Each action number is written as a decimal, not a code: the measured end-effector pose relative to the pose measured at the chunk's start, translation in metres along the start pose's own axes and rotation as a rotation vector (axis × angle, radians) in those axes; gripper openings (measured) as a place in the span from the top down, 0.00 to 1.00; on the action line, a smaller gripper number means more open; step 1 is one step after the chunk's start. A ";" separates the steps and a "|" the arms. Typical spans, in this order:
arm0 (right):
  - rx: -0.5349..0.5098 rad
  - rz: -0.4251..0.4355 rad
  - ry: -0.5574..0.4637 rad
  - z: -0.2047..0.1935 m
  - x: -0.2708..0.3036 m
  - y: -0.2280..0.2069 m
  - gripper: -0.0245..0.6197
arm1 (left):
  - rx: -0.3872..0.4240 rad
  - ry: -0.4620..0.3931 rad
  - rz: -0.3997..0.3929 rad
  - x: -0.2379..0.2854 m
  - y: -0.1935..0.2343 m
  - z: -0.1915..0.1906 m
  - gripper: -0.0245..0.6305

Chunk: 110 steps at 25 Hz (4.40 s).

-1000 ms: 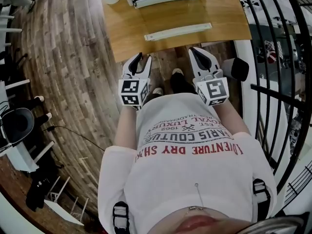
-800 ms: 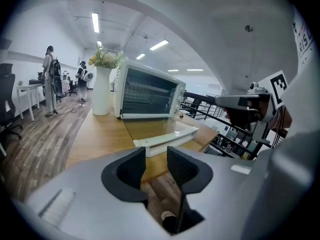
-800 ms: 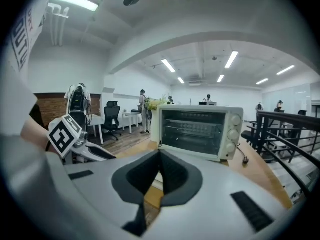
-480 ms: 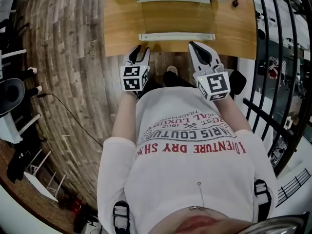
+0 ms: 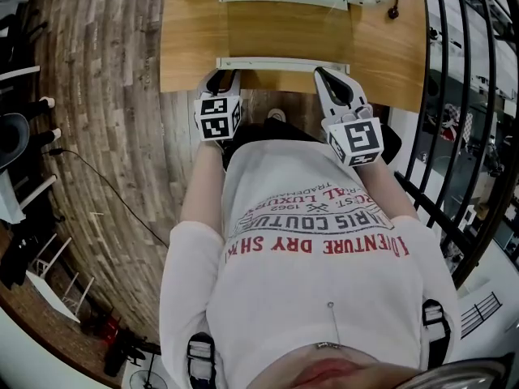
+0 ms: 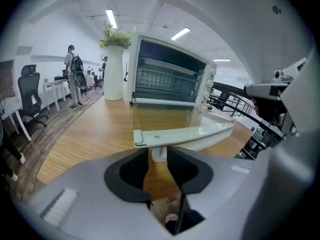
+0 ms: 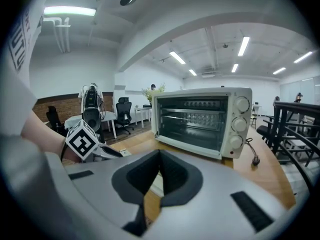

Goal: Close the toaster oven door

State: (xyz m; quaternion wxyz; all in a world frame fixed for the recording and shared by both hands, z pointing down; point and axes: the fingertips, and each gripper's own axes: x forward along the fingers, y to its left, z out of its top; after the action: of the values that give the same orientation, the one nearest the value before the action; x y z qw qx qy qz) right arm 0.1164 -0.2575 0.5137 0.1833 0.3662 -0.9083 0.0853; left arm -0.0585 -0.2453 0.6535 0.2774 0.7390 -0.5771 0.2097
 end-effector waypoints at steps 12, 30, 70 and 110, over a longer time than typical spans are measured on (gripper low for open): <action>0.004 -0.013 -0.006 0.004 -0.009 -0.014 0.95 | -0.041 0.010 0.052 0.002 0.005 0.006 0.84; 0.008 -0.073 -0.100 0.057 -0.016 -0.016 0.95 | -0.020 -0.053 -0.001 -0.036 -0.005 0.066 0.84; 0.018 -0.158 -0.208 0.122 0.020 -0.048 0.95 | 0.152 -0.399 -0.135 -0.044 0.002 0.254 0.82; -0.018 -0.077 -0.232 0.141 0.008 -0.036 0.95 | 0.237 -0.535 -0.107 -0.081 -0.022 0.311 0.92</action>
State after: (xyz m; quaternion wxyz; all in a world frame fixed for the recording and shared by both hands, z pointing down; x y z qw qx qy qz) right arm 0.0977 -0.3292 0.3879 0.0836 0.4066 -0.9094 0.0271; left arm -0.0598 -0.3843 0.3632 0.0379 0.8246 -0.5615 0.0584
